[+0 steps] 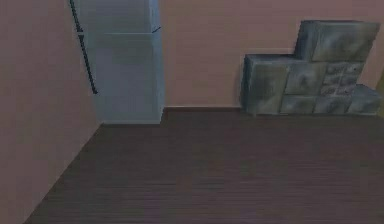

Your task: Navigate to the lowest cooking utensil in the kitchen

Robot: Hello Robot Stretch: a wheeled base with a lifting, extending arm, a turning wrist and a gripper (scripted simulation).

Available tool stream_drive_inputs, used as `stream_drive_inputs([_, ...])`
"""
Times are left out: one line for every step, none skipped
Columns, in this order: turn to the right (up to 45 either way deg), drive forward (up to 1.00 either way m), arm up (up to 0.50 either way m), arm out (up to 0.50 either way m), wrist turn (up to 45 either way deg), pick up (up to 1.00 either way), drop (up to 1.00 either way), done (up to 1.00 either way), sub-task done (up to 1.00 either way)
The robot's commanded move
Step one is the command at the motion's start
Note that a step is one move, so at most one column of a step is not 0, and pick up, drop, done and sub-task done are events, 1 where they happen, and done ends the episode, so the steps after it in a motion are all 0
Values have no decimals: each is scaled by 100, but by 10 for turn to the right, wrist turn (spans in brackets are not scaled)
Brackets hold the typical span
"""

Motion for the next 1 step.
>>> stream_drive_inputs([450,0,0,0,0,0,0,0,0])
